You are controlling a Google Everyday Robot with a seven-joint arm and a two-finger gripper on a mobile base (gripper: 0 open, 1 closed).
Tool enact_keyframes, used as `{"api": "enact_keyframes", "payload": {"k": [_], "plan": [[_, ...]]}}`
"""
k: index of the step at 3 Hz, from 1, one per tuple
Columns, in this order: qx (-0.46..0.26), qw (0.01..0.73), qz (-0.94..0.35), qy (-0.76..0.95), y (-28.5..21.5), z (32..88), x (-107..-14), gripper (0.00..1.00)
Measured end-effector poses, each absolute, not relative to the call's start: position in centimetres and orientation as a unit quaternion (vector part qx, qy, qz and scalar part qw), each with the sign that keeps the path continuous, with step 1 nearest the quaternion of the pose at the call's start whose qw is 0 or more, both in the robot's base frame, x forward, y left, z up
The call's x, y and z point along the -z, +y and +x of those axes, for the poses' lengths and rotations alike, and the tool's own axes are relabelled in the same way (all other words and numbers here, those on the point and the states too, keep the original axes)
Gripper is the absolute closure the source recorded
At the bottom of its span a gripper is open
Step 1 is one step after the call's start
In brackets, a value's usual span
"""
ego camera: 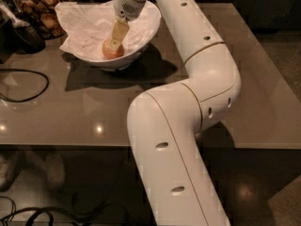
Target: Pick apple from white bowl
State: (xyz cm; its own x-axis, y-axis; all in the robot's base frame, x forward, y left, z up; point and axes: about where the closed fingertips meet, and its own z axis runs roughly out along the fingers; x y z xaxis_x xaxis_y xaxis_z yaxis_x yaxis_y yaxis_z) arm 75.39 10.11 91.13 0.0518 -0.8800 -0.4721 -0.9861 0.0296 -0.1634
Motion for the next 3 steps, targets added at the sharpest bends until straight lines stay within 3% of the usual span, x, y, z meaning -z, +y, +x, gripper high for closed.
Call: {"api": "enact_keyframes", "payload": {"k": [3], "plan": [[-0.126,0.22,-0.684,0.684,10.4,75.6,-89.4,0.3]]}}
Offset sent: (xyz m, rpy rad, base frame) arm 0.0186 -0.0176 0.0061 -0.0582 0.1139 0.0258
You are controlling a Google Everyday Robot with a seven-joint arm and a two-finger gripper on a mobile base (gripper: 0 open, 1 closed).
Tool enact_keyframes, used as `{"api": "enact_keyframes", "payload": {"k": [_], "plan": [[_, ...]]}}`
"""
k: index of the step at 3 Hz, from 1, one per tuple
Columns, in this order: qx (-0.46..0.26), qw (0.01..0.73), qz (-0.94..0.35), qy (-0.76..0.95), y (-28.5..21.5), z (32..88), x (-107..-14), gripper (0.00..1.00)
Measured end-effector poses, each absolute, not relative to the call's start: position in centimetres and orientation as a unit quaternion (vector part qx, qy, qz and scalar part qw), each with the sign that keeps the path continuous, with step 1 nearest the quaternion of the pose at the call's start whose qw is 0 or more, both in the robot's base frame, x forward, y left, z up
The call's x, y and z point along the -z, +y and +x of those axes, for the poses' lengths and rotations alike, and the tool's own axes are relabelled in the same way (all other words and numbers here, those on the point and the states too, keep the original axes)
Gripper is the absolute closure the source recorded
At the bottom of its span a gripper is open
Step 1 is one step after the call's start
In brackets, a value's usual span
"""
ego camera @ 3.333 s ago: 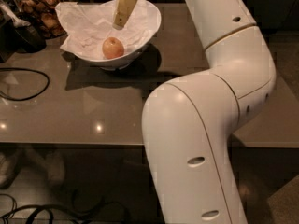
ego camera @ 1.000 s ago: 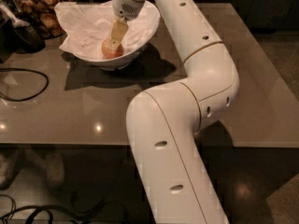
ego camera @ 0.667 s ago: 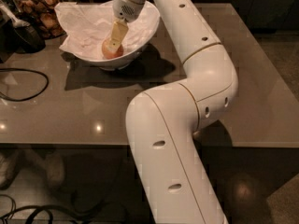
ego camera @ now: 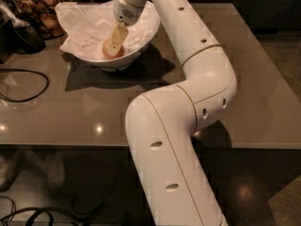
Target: Pick apple from white bowl
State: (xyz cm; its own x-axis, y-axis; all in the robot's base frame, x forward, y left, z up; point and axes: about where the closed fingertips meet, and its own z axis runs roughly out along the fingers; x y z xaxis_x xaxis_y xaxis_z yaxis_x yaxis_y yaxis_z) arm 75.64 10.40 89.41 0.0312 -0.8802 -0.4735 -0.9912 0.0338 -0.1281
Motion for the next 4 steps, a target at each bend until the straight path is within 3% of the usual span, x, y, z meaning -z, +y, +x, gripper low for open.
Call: {"api": "enact_keyframes", "payload": {"k": [4], "plan": [[-0.147,0.193,-0.687,0.685,11.6,75.7,-85.9,0.3]]}}
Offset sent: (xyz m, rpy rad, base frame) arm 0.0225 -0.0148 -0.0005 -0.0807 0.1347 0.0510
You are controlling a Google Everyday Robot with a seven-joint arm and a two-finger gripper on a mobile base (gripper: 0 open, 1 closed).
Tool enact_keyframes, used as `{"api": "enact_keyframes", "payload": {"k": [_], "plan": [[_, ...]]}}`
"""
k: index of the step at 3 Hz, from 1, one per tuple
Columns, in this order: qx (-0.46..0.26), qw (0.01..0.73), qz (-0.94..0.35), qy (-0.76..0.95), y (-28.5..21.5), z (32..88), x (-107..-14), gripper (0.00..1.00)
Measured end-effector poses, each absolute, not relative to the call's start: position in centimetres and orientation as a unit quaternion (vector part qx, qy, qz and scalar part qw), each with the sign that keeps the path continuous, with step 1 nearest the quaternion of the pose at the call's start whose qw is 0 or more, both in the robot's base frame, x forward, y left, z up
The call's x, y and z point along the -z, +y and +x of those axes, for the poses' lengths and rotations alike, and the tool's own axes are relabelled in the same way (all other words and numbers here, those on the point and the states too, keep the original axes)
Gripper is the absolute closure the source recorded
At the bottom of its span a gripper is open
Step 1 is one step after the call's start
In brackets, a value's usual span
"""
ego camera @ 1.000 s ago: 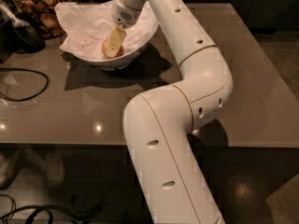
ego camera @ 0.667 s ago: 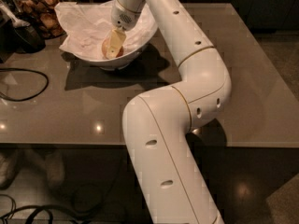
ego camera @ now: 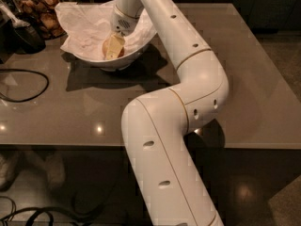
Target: Pick apple from white bowl
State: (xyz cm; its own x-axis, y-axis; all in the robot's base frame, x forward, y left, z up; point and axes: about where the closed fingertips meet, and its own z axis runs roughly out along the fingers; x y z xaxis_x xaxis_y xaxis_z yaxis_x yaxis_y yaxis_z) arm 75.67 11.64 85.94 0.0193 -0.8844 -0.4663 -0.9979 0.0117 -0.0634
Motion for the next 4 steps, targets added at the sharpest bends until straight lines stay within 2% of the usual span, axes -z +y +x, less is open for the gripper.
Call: {"api": "enact_keyframes", "payload": {"k": [1,3,4], "plan": [[-0.147,0.193,-0.687,0.685,11.64,75.67,-85.94,0.49],[-0.147,0.193,-0.687,0.685,11.65,75.67,-85.94,0.95],[-0.146,0.204,-0.687,0.682,12.15,75.95,-86.44,1.0]]}}
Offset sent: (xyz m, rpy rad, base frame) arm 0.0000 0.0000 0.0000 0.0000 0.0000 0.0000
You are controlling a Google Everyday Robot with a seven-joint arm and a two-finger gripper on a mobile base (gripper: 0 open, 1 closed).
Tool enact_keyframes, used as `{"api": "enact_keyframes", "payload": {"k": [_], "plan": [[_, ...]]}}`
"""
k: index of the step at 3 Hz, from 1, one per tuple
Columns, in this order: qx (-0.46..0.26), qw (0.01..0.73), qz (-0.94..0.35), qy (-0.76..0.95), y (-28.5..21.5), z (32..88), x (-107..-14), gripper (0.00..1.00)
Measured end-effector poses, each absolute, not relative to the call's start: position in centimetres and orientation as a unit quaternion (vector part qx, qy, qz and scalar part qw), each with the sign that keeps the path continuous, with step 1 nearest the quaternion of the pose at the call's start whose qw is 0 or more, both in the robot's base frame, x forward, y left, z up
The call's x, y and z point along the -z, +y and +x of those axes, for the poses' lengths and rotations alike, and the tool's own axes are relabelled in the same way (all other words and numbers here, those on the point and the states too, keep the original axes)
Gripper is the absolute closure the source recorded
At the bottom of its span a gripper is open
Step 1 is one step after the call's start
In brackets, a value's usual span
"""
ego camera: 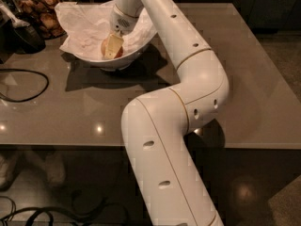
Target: Pick apple from white bowl
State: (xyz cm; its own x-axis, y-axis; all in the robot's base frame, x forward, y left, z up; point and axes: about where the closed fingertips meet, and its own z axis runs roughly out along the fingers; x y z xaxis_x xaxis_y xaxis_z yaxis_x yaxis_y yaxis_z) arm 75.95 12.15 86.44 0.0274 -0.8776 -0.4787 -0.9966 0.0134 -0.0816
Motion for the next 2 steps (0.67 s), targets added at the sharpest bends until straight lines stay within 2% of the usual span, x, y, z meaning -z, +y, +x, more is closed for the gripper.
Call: {"api": "enact_keyframes", "payload": {"k": [2], "plan": [[-0.143,0.253,-0.708,0.643,15.1,72.9,-94.8,1.0]]}}
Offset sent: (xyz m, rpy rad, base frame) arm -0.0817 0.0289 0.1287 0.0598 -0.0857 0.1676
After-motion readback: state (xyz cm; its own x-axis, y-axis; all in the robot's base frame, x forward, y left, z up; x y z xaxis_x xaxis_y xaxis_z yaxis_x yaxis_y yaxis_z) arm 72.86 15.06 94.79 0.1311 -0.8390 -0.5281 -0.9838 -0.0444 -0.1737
